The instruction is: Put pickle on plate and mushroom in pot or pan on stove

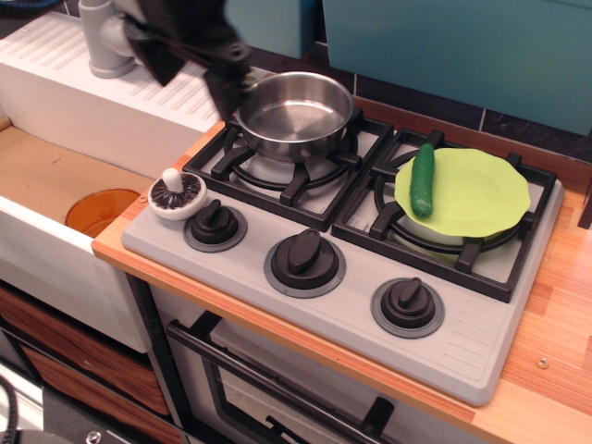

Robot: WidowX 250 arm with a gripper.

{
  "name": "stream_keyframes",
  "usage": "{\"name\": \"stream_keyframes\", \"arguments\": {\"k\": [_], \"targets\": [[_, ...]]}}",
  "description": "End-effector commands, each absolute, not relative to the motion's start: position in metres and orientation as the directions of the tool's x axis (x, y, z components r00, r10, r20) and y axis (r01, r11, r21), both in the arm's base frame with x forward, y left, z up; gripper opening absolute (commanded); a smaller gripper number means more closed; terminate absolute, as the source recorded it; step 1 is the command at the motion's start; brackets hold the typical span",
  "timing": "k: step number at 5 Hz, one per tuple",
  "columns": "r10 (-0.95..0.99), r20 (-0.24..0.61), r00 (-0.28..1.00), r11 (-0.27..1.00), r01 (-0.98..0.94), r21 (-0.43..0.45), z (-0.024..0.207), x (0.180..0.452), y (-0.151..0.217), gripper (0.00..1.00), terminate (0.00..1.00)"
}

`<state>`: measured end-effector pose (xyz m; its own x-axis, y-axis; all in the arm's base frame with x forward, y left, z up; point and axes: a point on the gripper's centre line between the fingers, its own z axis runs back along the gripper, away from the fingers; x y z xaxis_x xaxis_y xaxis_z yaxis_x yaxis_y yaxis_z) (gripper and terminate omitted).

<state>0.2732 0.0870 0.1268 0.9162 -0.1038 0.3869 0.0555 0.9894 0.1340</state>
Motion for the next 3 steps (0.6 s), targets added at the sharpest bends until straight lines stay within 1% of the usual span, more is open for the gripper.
{"name": "stream_keyframes", "arguments": {"k": [1, 3], "targets": [[-0.074, 0.451, 0.89, 0.992, 0.019, 0.124, 0.115, 0.286, 0.1, 1.0, 0.0], [-0.017, 0.471, 0.882, 0.996, -0.028, 0.089, 0.085, 0.278, 0.1, 1.0, 0.0]]}}
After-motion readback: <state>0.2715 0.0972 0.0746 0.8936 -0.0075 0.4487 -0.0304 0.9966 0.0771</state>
